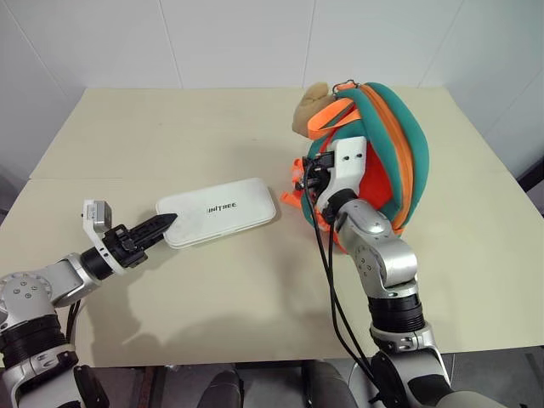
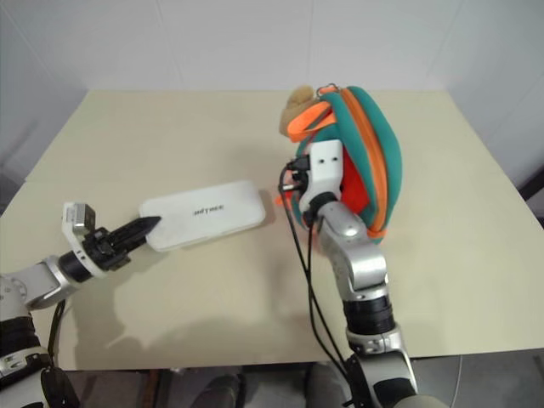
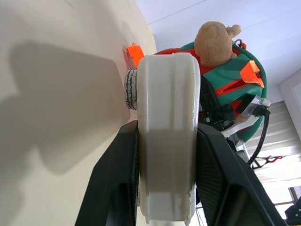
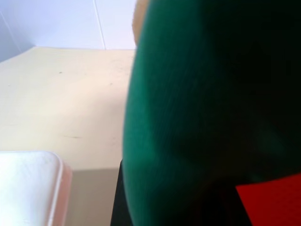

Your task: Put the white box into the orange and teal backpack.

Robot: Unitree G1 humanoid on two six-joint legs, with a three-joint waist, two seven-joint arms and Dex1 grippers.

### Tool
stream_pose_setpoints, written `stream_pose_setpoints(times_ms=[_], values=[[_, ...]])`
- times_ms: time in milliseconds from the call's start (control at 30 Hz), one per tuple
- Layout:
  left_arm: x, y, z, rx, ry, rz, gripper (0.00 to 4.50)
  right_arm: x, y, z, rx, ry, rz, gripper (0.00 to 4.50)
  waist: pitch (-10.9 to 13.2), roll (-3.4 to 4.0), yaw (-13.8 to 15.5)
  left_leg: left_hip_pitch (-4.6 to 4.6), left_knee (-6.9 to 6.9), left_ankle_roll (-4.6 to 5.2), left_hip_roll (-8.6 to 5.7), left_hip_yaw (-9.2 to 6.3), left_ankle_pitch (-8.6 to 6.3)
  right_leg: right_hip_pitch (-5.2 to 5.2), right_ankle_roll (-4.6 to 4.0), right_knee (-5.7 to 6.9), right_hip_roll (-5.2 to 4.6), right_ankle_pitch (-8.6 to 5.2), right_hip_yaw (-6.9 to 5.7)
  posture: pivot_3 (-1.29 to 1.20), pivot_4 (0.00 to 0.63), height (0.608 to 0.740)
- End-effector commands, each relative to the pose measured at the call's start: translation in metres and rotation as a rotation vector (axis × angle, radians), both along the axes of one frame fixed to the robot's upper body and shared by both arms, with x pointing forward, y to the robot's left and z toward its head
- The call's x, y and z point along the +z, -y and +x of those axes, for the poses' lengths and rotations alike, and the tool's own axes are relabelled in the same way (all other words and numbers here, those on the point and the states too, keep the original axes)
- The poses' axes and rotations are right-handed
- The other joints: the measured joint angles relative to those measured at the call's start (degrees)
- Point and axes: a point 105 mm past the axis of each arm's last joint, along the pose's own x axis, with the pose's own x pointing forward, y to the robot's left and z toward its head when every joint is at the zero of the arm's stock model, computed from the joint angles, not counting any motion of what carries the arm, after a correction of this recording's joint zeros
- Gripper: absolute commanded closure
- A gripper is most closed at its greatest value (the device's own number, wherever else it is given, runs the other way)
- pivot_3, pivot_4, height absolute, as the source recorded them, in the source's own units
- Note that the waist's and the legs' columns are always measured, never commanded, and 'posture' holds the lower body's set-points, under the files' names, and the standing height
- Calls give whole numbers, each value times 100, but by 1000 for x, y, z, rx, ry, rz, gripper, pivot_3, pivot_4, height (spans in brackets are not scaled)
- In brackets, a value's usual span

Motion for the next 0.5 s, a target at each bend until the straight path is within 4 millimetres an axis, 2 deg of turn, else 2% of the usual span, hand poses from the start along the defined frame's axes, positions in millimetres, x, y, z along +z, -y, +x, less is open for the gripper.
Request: stream_pose_setpoints(times_ms=[33, 200, 500], values=[[15, -8, -5, 18, 65, 1, 3227, 13, -1, -10, 55, 77, -10, 4003, 0, 0, 3, 0, 0, 0, 0, 0, 0, 0, 0, 0, 0, 0, 0, 0, 150, 740], [23, -22, -3, 58, 77, 25, 3227, 11, -1, -28, 194, 88, -58, 4003, 1, 1, 6, -1, -4, 1, 0, 0, -1, 0, 0, -5, 0, 0, 0, 0, 150, 740], [33, -42, 1, 122, 90, 57, 3227, 12, -14, -93, 642, 66, -157, 4003, 2, 2, 14, -1, -15, 6, 2, 2, -4, 0, -1, -19, 2, -1, -3, 0, 150, 740]])
